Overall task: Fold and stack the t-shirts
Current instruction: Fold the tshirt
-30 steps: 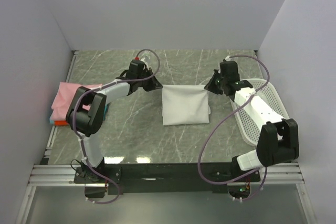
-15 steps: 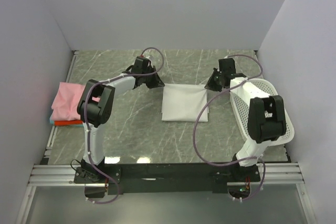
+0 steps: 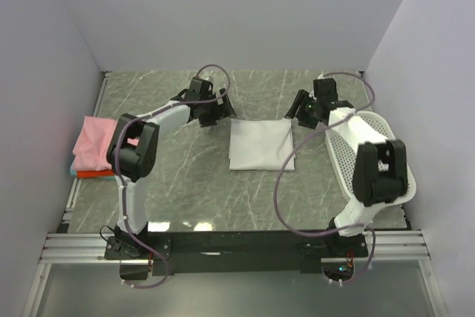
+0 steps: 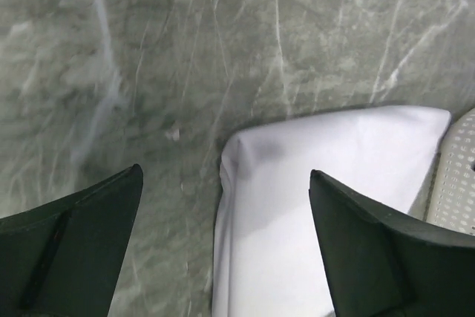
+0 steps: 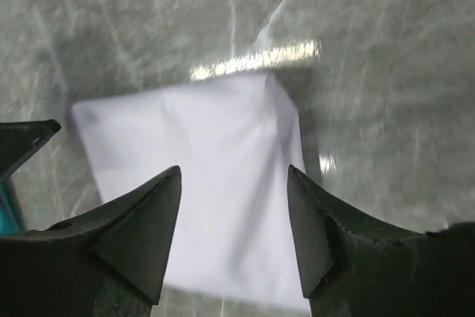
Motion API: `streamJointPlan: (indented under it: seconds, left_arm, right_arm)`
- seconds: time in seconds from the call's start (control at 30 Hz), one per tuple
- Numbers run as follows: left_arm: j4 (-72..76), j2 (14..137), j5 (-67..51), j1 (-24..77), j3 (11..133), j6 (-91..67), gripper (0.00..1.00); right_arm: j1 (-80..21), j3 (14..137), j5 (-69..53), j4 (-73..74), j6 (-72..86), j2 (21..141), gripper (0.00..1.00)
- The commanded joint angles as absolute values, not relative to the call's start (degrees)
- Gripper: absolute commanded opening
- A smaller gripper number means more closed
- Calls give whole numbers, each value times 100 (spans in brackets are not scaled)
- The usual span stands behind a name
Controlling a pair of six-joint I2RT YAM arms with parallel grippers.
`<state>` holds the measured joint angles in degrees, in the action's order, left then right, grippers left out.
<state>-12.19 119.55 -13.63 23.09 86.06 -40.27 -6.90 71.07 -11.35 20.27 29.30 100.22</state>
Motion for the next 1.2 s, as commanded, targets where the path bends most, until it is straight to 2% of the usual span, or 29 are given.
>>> streamJointPlan:
  seconds: [0.0, 0.2, 0.37, 0.57, 0.87, 1.17]
  left_arm:
    - [-1134, 10839, -1126, 2504, 8150, -4069, 99]
    - [-819, 9660, -625, 3232, 7087, -4429, 99]
    - [-397, 9413, -466, 3559, 6689, -4667, 99]
    - [-228, 10219, -422, 3568, 7030, -4720, 99]
    - [-219, 11153, -440, 3542, 7550, -4702, 99]
    - [-176, 11259, -220, 3393, 7216, -4816, 99]
  right_arm:
    - [-782, 6569, -1081, 2092, 2813, 8756, 66]
    - [-984, 5171, -1800, 1601, 2892, 7331, 80]
    - [-1019, 4501, -2398, 900, 3102, 6908, 83]
    - [-1125, 4096, -2944, 18, 3340, 7487, 87]
    - [-1142, 3806, -2216, -132, 3603, 8252, 87]
    - [-1143, 3173, -1486, -237, 4007, 8578, 87]
